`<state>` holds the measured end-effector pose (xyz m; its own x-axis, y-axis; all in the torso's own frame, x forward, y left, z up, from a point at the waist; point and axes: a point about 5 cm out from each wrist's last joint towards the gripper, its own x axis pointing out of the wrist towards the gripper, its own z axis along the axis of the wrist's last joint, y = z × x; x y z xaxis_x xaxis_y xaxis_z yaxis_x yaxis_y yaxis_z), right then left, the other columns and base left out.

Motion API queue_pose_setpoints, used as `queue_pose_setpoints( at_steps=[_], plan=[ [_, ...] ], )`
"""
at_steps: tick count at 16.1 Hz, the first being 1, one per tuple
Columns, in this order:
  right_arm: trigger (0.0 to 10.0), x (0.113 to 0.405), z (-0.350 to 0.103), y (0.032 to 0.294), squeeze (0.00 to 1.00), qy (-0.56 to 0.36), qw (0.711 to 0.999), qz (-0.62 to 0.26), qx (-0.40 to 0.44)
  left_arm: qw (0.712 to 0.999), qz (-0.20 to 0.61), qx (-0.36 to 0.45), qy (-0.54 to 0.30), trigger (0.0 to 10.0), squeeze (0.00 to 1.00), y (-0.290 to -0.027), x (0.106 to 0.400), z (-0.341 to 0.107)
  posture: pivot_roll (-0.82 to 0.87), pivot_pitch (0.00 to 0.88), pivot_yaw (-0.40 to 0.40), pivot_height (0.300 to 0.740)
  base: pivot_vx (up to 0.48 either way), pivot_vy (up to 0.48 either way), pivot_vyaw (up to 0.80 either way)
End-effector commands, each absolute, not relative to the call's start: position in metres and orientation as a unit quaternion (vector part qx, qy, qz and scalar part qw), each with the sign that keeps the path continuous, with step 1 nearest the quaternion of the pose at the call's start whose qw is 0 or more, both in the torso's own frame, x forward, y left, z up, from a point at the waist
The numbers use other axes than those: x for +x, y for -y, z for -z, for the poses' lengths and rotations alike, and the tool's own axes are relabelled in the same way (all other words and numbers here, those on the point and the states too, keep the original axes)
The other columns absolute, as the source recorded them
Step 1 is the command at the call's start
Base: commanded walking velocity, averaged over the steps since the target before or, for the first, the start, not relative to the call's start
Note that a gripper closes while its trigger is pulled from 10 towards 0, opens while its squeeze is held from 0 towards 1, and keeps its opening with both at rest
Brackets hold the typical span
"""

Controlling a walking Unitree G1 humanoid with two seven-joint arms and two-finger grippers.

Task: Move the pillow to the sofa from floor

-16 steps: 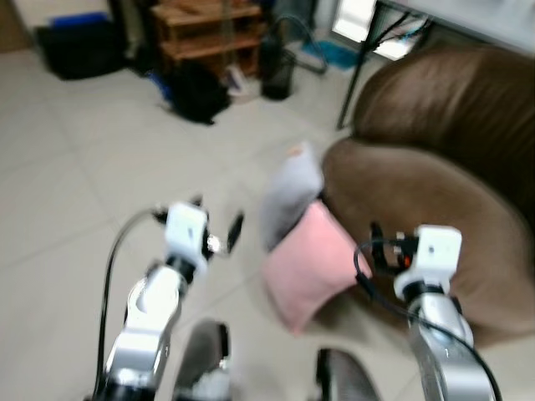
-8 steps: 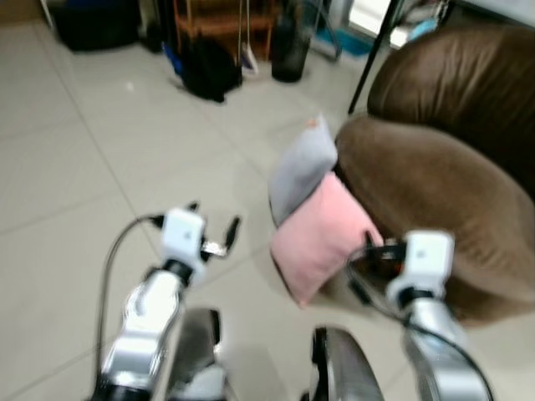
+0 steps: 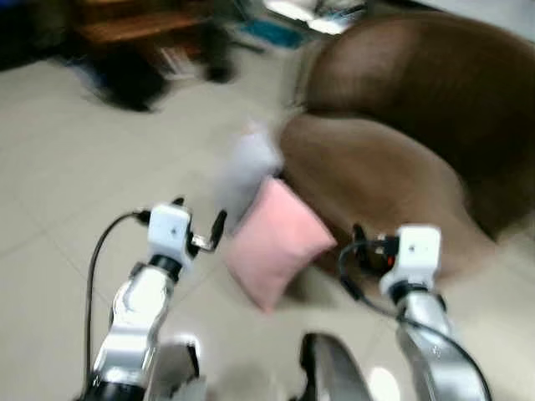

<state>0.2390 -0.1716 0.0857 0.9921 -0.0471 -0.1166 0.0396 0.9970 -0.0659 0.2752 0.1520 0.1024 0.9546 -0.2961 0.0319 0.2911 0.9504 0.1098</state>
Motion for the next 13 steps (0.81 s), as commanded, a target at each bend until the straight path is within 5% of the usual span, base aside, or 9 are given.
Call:
queue_pose_setpoints(
  at_steps=[1, 13],
  plan=[
    [10.0, 0.2413, -0.0870, 0.1726, 0.00, -0.058, 0.997, 0.022, -0.035, 0.986, 0.154, 0.054, 0.019, 10.0, 0.00, -0.1506, 0.2716, -0.0997, 0.03, 0.078, -0.107, 0.585, 0.326, 0.000, 0.00],
    [10.0, 0.2418, -0.0851, 0.1685, 0.00, -0.059, 0.998, 0.015, -0.028, 0.984, 0.162, 0.066, 0.018, 10.0, 0.00, -0.1514, 0.2708, -0.1000, 0.04, 0.086, -0.094, 0.585, 0.327, 0.000, 0.00]
  ],
)
